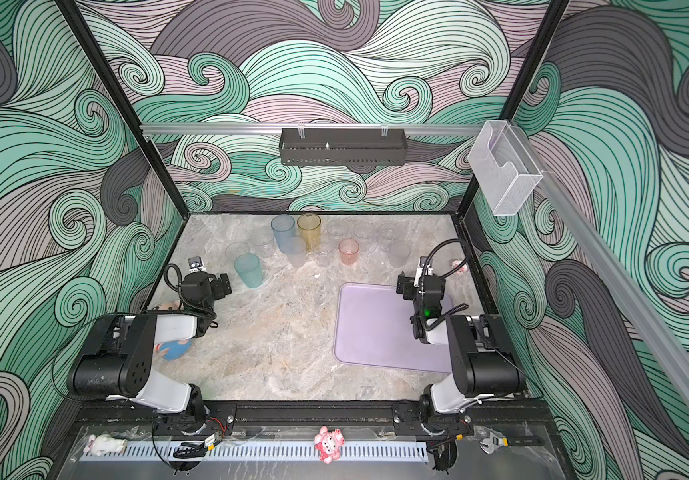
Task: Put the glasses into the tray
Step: 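Raise the left arm toward the cups while the right arm moves over the tray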
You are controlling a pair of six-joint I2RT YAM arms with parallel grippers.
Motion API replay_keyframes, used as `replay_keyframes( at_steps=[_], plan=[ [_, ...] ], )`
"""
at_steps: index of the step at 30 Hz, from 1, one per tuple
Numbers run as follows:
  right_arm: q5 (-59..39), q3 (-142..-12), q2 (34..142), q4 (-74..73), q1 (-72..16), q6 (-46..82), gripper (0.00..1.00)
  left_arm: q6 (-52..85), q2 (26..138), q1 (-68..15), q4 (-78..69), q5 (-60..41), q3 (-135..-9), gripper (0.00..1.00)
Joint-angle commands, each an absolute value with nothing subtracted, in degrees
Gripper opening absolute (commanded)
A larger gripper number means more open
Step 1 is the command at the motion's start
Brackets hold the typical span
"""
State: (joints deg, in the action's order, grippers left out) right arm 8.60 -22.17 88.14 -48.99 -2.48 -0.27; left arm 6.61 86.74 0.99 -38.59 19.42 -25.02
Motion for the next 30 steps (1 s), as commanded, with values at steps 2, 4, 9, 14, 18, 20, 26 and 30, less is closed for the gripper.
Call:
replay_keyframes(
  at_steps=[2, 4, 9, 14, 18, 20, 26, 30],
  plan=[
    [6.8, -22.9, 84.2, -46.0, -3.0, -1.9, 1.0, 5.7, 83.9, 1.0, -41.3, 18.0, -23.5, 0.99],
    [7.3, -23.5, 80.7, -42.1, -3.7, -2.5, 1.0, 5.1, 82.4, 0.9, -41.1, 18.2, -23.1, 0.99],
    [11.0, -24.3, 74.5, -35.2, -5.6, -2.4, 1.0, 5.8, 76.7, 0.4, -34.3, 20.1, -24.4, 0.99],
    [13.9, -27.2, 71.8, -28.8, -7.6, -3.0, 1.0, 6.5, 72.4, -2.1, -29.1, 23.6, -24.6, 0.99],
    [19.2, -32.5, 70.0, -17.6, -9.5, 3.8, 1.0, 10.0, 66.1, -3.0, -22.5, 23.5, -25.1, 0.99],
    [24.3, -35.9, 69.1, -10.6, -11.6, 8.1, 1.0, 11.5, 63.2, -3.2, -18.6, 23.2, -26.3, 0.99],
    [20.9, -44.9, 64.4, 11.2, -13.4, 29.7, 1.0, 16.6, 56.3, -3.3, -4.5, 17.8, -33.7, 0.99],
    [3.3, -39.8, 59.9, 6.5, -10.9, 40.1, 1.0, 20.8, 54.8, -3.3, 4.3, 18.2, -40.3, 0.99]
  ],
)
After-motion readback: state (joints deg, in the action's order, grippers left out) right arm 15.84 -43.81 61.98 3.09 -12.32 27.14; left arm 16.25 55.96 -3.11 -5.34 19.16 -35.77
